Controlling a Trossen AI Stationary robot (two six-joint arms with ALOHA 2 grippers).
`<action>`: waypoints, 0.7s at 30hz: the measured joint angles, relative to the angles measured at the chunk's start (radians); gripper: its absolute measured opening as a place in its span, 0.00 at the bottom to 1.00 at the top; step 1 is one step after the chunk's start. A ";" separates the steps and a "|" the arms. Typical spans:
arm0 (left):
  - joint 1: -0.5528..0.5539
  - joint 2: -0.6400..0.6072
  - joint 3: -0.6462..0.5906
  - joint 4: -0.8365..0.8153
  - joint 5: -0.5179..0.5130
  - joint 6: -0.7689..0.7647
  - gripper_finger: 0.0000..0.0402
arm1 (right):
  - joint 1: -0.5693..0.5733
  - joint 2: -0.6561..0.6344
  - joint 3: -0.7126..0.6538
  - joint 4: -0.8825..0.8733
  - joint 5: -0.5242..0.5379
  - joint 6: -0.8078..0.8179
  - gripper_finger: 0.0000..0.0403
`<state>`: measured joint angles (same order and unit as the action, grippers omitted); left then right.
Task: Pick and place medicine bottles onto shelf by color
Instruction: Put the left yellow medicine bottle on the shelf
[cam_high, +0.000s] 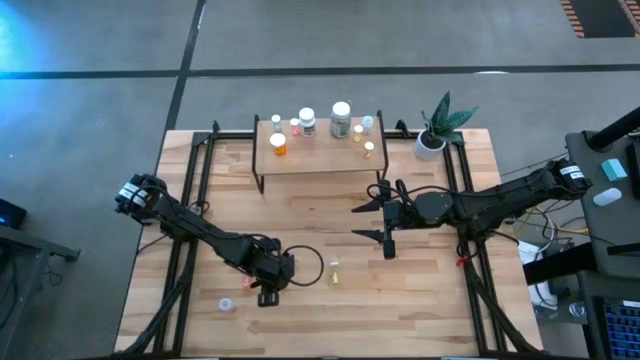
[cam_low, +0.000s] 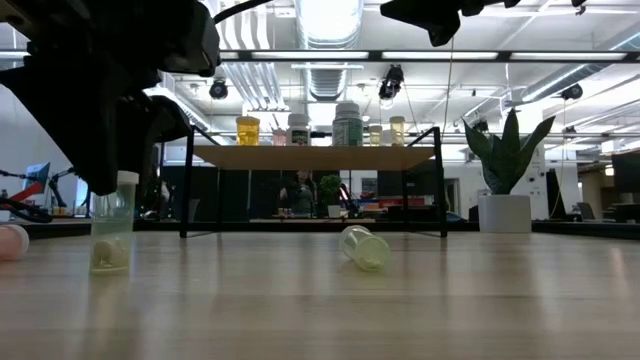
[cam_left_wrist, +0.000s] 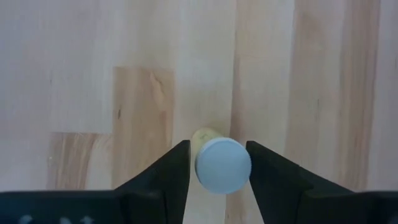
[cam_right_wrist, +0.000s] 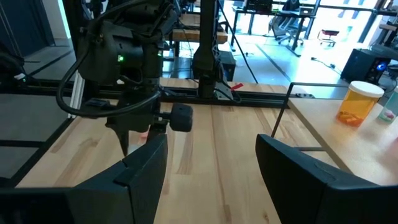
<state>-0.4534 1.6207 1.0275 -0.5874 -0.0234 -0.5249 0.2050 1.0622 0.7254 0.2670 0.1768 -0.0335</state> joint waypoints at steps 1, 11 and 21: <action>0.000 0.000 0.000 0.000 -0.008 -0.001 0.34 | 0.000 0.000 0.000 0.000 0.000 0.000 0.58; 0.000 0.000 0.000 -0.009 -0.013 -0.002 0.34 | 0.000 0.000 0.000 0.000 0.000 -0.002 0.58; 0.000 0.000 -0.001 -0.033 -0.033 -0.041 0.34 | 0.000 0.000 0.000 0.000 0.000 -0.003 0.58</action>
<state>-0.4530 1.6203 1.0267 -0.6204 -0.0565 -0.5654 0.2050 1.0622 0.7253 0.2672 0.1772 -0.0365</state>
